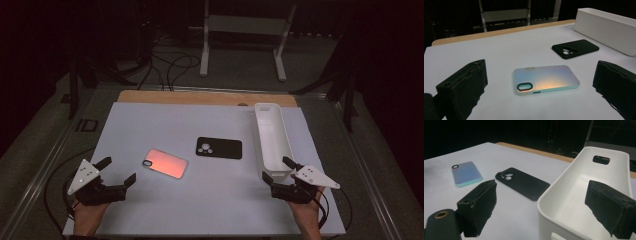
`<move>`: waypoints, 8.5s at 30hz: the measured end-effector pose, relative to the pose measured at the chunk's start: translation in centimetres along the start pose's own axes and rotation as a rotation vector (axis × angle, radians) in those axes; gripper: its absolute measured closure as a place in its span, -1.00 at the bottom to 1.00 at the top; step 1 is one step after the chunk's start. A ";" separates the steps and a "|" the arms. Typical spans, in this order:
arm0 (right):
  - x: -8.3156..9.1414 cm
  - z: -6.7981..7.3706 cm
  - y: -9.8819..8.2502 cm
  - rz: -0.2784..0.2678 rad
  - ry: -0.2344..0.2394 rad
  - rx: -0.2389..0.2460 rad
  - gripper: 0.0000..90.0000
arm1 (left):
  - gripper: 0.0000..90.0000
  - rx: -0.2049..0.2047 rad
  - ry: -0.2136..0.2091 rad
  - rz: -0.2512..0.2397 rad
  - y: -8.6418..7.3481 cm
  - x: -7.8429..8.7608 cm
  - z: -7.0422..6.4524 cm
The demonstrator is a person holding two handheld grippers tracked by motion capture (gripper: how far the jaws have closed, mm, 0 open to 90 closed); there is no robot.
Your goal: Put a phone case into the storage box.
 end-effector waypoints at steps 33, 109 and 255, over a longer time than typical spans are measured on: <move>-0.4 0.3 -0.3 0.005 -0.011 -0.002 -0.77 | -1.00 0.000 -0.020 0.044 1.5 -1.7 -1.1; -2.0 0.2 -0.1 -0.015 -0.027 0.014 -0.77 | 1.00 -0.037 -0.097 0.488 0.3 -20.8 -6.7; -1.7 0.0 -0.3 -0.019 0.002 0.006 -0.77 | -0.99 0.194 0.351 0.707 -2.6 -5.7 3.5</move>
Point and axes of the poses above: each handheld gripper's, and its own axes: x roughly backward along the jaws, y roughly out of its top, z roughly to its left, the point moved 1 cm from there along -x, roughly forward along the jaws, and after that the axes turned 5 degrees about x, right-handed, at the moved point
